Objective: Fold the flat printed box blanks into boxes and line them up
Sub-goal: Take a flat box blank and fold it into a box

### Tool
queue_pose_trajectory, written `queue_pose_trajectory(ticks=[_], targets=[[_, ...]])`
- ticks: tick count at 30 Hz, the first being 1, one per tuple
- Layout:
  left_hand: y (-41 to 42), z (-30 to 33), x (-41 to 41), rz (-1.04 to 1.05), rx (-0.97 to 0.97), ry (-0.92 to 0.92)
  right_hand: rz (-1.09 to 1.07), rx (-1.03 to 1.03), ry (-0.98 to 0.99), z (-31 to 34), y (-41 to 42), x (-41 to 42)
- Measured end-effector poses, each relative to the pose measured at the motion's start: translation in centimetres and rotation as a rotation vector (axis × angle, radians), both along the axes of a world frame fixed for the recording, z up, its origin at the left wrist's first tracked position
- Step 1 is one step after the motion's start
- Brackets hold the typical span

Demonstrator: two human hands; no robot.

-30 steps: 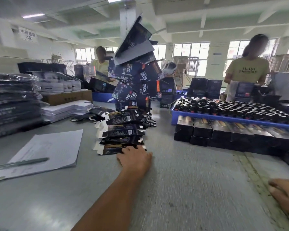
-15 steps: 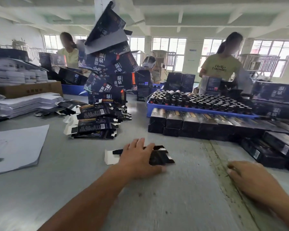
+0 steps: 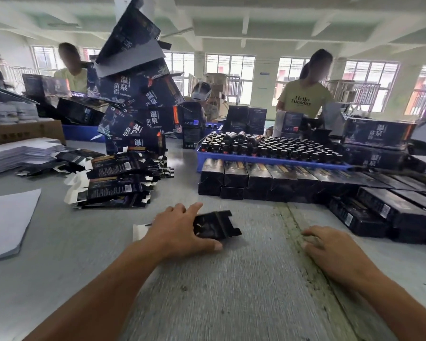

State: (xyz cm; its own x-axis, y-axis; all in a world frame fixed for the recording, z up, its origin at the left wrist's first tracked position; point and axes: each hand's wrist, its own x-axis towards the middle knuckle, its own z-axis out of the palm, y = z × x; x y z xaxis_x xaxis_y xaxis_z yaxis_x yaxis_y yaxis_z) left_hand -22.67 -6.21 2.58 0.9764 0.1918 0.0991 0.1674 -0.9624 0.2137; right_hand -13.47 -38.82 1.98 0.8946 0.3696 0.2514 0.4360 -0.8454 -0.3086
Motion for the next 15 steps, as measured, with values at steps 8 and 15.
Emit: queue_pose_trajectory(ticks=[8, 15], targets=[[-3.6, 1.2, -1.1, -0.239, 0.088, -0.397, 0.152, 0.568, 0.052, 1.9, 2.8, -3.5], [-4.9, 1.2, -2.0, -0.338, 0.038, -0.449, 0.298, 0.698, 0.019, 2.8, 3.6, -5.5]])
